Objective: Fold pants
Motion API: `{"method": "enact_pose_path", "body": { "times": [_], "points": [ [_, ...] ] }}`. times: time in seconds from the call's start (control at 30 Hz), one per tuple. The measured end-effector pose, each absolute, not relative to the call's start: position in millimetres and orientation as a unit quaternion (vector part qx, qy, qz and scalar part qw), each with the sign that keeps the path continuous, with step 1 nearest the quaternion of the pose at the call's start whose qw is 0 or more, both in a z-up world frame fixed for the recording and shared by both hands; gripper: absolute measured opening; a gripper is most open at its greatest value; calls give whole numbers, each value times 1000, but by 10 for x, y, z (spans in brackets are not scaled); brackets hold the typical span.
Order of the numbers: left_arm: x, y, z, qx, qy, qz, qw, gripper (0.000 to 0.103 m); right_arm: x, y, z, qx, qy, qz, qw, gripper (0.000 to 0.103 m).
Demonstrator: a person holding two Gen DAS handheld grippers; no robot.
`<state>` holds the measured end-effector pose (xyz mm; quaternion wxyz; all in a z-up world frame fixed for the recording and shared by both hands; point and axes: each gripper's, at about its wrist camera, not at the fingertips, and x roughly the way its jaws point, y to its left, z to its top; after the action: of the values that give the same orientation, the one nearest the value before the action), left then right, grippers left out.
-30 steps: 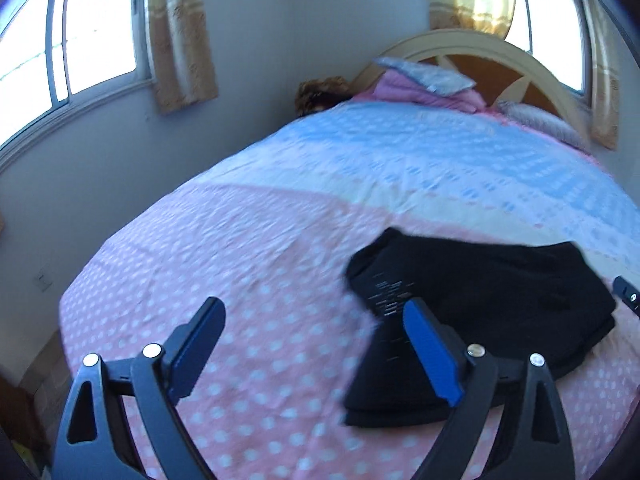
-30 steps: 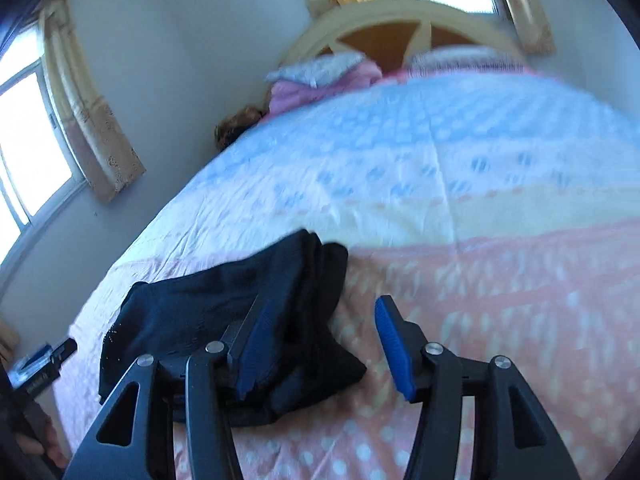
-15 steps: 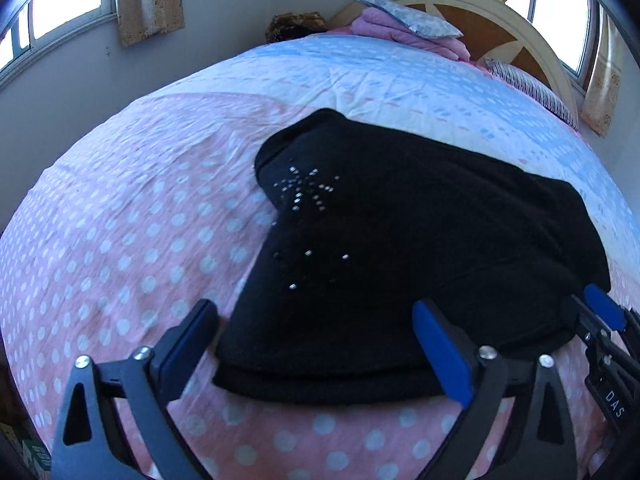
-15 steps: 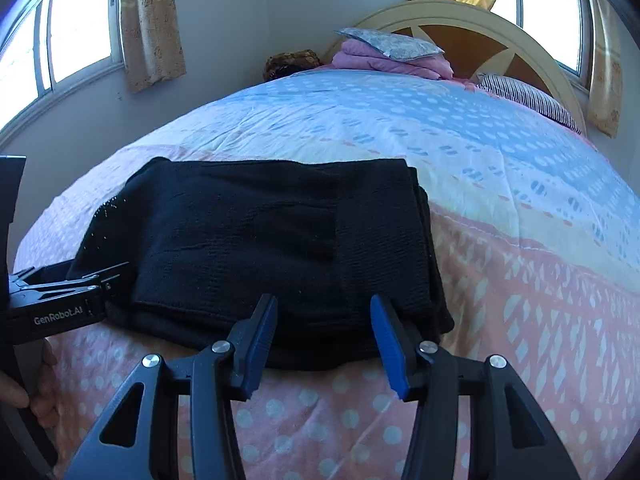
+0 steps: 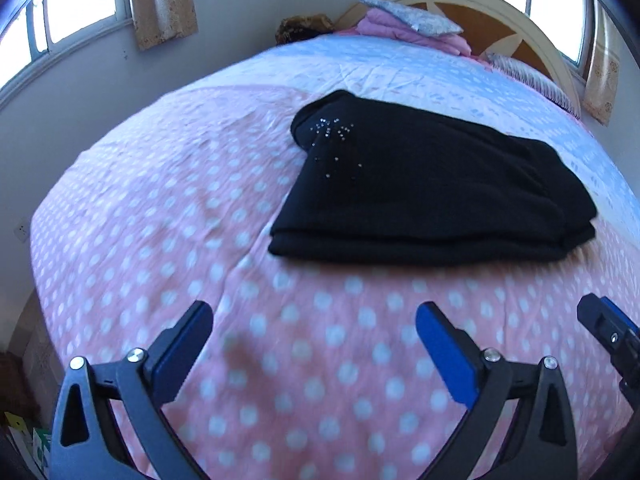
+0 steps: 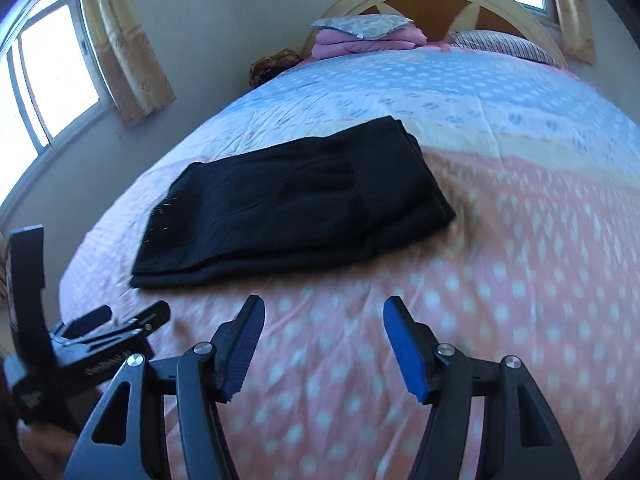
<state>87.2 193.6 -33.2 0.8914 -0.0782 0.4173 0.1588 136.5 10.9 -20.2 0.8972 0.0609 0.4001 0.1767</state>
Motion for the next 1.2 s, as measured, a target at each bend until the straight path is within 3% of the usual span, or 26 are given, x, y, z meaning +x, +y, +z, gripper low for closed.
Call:
{"method": "enact_pose_path", "body": {
  "times": [0.43,0.9,1.2],
  "points": [
    [-100,1614,141,-52,353,131,925,103,373,-236,276,123,334,144,924,68],
    [-265,1487,343,-37,328,132,935,103,-133,-249,687,107,251,127,954,70],
    [-254,1457,354,-27,321,135,937,103,-79,-282,596,116,264,129,949,70]
  ]
}}
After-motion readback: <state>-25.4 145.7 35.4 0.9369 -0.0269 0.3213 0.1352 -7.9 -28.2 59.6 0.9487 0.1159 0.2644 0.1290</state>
